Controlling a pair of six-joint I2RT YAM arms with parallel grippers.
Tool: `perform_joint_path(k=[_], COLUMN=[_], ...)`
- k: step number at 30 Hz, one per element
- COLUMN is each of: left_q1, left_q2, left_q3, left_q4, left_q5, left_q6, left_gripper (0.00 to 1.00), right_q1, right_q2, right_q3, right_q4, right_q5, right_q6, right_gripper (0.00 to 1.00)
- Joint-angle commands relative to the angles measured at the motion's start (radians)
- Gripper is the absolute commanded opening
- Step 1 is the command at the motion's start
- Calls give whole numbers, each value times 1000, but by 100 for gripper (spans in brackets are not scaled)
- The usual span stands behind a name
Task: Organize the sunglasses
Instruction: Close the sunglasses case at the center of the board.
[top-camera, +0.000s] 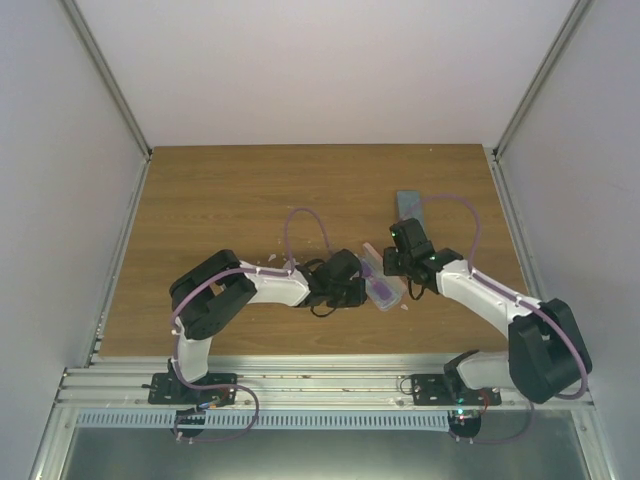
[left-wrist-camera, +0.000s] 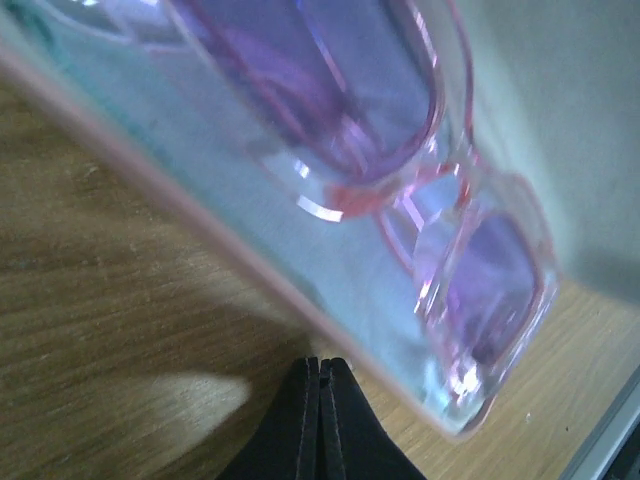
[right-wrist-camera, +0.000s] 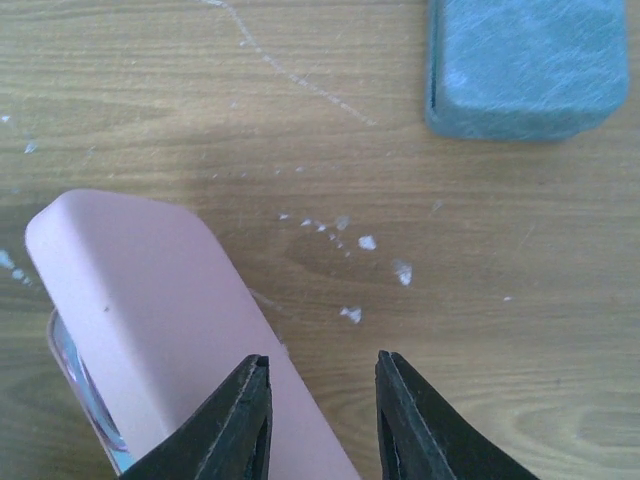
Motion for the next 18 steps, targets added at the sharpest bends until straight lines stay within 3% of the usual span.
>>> perform_joint_path(k=[1,9,13,16,18], left_q1=[-7,-9,-9,-8,-8], left_q2=[39,48,3,-82,-151], left_q3=[13,7,-28,-81,-121], left_q4=[-9,-3,1,-4,-12], left_q5=[-66,-83,-110,-151,-173], left_q6=[-7,-6,-14,-14,-7], left_gripper=[0,0,0,0,0], right_q1=[28,87,88,87,86], right_q2=[-33,-29,-59,-91,-106], right_q3=[-54,-105,-93,-74,-74], right_q4=[2,31,12,-2,15], right_q5=[-87,-149,-99,-51,-45], right_q6=[20,69,82,58,15], right_gripper=[30,30,31,41,56])
